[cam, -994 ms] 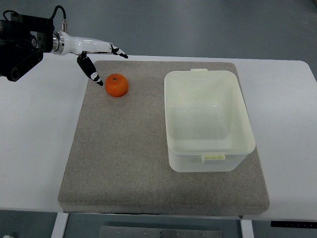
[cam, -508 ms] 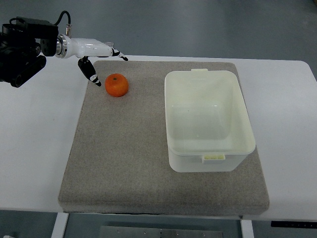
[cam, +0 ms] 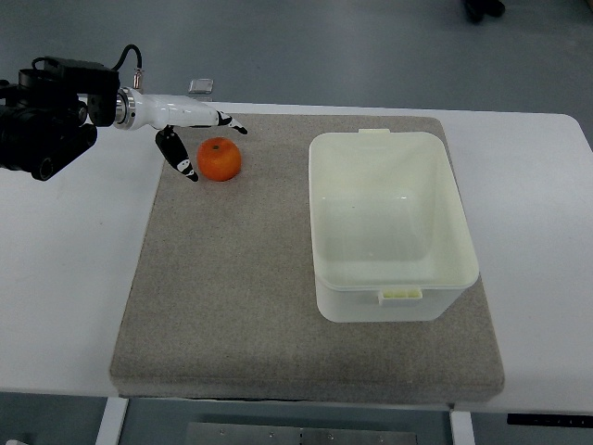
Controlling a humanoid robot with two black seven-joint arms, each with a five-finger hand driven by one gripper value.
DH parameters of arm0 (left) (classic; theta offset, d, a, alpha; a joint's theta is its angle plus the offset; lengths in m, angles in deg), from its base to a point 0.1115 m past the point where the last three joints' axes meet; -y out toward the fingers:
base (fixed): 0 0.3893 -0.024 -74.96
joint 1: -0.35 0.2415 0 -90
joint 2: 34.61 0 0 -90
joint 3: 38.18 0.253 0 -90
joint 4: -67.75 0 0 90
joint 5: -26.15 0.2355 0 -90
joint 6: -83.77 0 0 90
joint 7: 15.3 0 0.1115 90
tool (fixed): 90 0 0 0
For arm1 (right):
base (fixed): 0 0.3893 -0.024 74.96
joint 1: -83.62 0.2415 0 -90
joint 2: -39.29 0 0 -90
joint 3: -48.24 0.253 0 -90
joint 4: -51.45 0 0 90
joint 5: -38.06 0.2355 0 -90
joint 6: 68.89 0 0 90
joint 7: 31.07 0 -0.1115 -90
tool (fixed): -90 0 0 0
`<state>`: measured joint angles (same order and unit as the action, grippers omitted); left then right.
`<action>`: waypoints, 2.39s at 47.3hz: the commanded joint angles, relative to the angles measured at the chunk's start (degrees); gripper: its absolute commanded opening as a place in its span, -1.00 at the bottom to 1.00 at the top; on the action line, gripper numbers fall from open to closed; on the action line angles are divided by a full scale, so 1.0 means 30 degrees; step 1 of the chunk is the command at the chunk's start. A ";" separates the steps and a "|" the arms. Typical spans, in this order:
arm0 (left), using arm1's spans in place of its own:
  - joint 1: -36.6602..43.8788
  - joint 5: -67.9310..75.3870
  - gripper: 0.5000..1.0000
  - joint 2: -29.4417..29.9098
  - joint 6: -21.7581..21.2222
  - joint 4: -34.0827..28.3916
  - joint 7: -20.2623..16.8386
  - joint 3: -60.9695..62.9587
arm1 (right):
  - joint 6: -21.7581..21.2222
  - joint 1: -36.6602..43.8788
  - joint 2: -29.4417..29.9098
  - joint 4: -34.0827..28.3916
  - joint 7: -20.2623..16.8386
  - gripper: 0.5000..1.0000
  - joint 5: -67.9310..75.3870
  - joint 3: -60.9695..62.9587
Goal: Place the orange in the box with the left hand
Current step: 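Lower the open left hand around the orange, then close the left hand's fingers around the orange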
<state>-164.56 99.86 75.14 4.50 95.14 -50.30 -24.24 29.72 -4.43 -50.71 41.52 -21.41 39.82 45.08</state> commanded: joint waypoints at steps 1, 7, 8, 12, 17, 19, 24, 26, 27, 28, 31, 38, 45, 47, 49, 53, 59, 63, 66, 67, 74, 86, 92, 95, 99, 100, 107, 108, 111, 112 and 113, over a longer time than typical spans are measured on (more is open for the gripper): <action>0.0154 -0.0018 0.94 -0.0110 -0.0002 -0.0020 -0.0001 0.0013 | 0.0001 -0.0003 0.0000 0.0000 0.0000 0.70 0.0001 -0.0002; 0.0535 0.0011 0.96 -0.0256 -0.0178 -0.0020 -0.0001 0.0013 | 0.0001 -0.0003 0.0000 0.0000 0.0000 0.70 0.0001 -0.0002; 0.0536 0.0012 0.96 -0.0228 -0.0178 -0.0020 -0.0001 0.0013 | 0.0001 -0.0003 0.0000 0.0000 0.0000 0.70 0.0001 -0.0002; 0.0536 0.0041 0.96 -0.0286 -0.0178 -0.0020 -0.0001 0.0042 | 0.0001 -0.0003 0.0000 0.0000 0.0000 0.70 0.0001 -0.0002; 0.0565 0.0100 0.96 -0.0403 -0.0265 -0.0166 -0.0001 0.0101 | 0.0001 -0.0003 0.0000 0.0000 0.0000 0.70 0.0001 0.0027; 0.0565 0.0070 0.96 -0.0491 -0.0353 -0.0195 -0.0001 0.0101 | 0.0001 0.0026 0.0000 0.0000 0.0000 0.70 0.0001 -0.0002; 0.0565 0.0070 0.96 -0.0520 -0.0413 -0.0313 -0.0001 0.0131 | 0.0001 -0.0003 0.0000 0.0000 0.0000 0.70 0.0001 -0.0002; 0.0565 0.0070 0.96 -0.0520 -0.0442 -0.0342 -0.0001 0.0131 | 0.0001 -0.0003 0.0000 0.0000 0.0000 0.70 0.0001 -0.0002; 0.0565 0.0070 0.96 -0.0520 -0.0442 -0.0342 -0.0001 0.0131 | 0.0001 -0.0003 0.0000 0.0000 0.0000 0.70 0.0001 -0.0002; 0.0565 0.0070 0.96 -0.0520 -0.0442 -0.0371 -0.0001 0.0131 | 0.0001 -0.0003 0.0000 0.0000 0.0000 0.70 0.0001 -0.0002; 0.0594 0.0100 0.95 -0.0520 -0.0413 -0.0371 -0.0001 0.0160 | 0.0001 -0.0003 0.0000 0.0000 0.0000 0.70 0.0001 0.0027; 0.0799 0.0275 0.92 -0.0550 -0.0559 -0.0371 -0.0001 0.0189 | 0.0001 0.0026 0.0000 0.0000 0.0000 0.70 0.0001 -0.0002; 0.0829 0.0363 0.83 -0.0579 -0.0617 -0.0605 -0.0001 0.0218 | 0.0001 -0.0003 0.0000 0.0000 0.0000 0.70 0.0001 -0.0002; 0.0829 0.0363 0.82 -0.0579 -0.0618 -0.0577 -0.0001 0.0218 | 0.0001 -0.0003 0.0000 0.0000 0.0000 0.70 0.0001 -0.0002; 0.0829 0.0393 0.77 -0.0579 -0.0618 -0.0606 -0.0001 0.0218 | 0.0001 -0.0003 0.0000 0.0000 0.0000 0.70 0.0001 -0.0002; 0.0829 0.0422 0.71 -0.0579 -0.0618 -0.0576 -0.0001 0.0218 | 0.0001 -0.0003 0.0000 0.0000 0.0000 0.70 0.0001 -0.0002; 0.0829 0.0393 0.40 -0.0696 -0.0618 -0.0577 -0.0001 0.0218 | 0.0001 -0.0003 0.0000 0.0000 0.0000 0.70 0.0001 -0.0001; 0.0829 0.0422 0.21 -0.0725 -0.0647 -0.0606 -0.0001 0.0218 | 0.0001 -0.0003 0.0000 0.0000 0.0000 0.70 0.0001 -0.0002; 0.0829 0.0393 0.15 -0.0726 -0.0676 -0.0605 -0.0001 0.0218 | 0.0001 -0.0003 0.0000 0.0000 0.0000 0.70 0.0001 -0.0002; 0.0829 0.0364 0.15 -0.0697 -0.0676 -0.0606 -0.0001 0.0218 | 0.0001 -0.0003 0.0000 0.0000 0.0000 0.70 0.0001 -0.0002; 0.0799 0.0275 -0.38 -0.0784 -0.0676 -0.0606 -0.0001 0.0218 | 0.0001 -0.0003 0.0000 0.0000 0.0000 0.70 0.0001 -0.0002; 0.0682 0.0451 -1.00 -0.0813 -0.0676 -0.0605 -0.0001 0.0541 | 0.0001 -0.0003 0.0000 0.0000 0.0000 0.70 0.0001 0.0027; 0.0624 0.0071 -1.00 -0.0813 -0.0676 -0.0664 -0.0001 0.0395 | 0.0001 0.0026 0.0000 0.0000 0.0000 0.70 0.0001 -0.0002; 0.0565 0.0041 -1.00 -0.0813 -0.0676 -0.0781 -0.0001 0.0306 | 0.0001 -0.0003 0.0000 0.0000 0.0000 0.70 0.0001 -0.0001; 0.0507 0.0012 -1.00 -0.0784 -0.0676 -0.0869 -0.0001 0.0277 | 0.0001 -0.0003 0.0000 0.0000 0.0000 0.70 0.0001 -0.0002; 0.0477 0.0012 -1.00 -0.0755 -0.0676 -0.0869 -0.0001 0.0277 | 0.0001 -0.0003 0.0000 0.0000 0.0000 0.70 0.0001 -0.0002; 0.0155 -0.0280 -1.00 -0.0784 -0.0676 -0.1454 -0.0001 0.0189 | 0.0001 -0.0003 0.0000 0.0000 0.0000 0.70 0.0001 -0.0002; 0.0126 -0.0426 -1.00 -0.0784 -0.0676 -0.1600 -0.0001 0.0189 | 0.0001 -0.0003 0.0000 0.0000 0.0000 0.70 0.0001 -0.0002; 0.0096 -0.1041 -1.00 -0.0813 -0.0647 -0.1952 -0.0001 0.0218 | 0.0001 -0.0003 0.0000 0.0000 0.0000 0.70 0.0001 -0.0002; 0.0067 -0.1217 -1.00 -0.0813 -0.0647 -0.2040 -0.0001 0.0218 | 0.0001 -0.0003 0.0000 0.0000 0.0000 0.70 0.0001 -0.0002; 0.0038 -0.1364 -1.00 -0.0813 -0.0647 -0.2128 -0.0001 0.0247 | 0.0001 -0.0003 0.0000 0.0000 0.0000 0.70 0.0001 -0.0002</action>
<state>-164.26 97.34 72.78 2.46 89.62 -50.30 -23.68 29.72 -4.43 -50.71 41.52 -21.41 39.83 45.07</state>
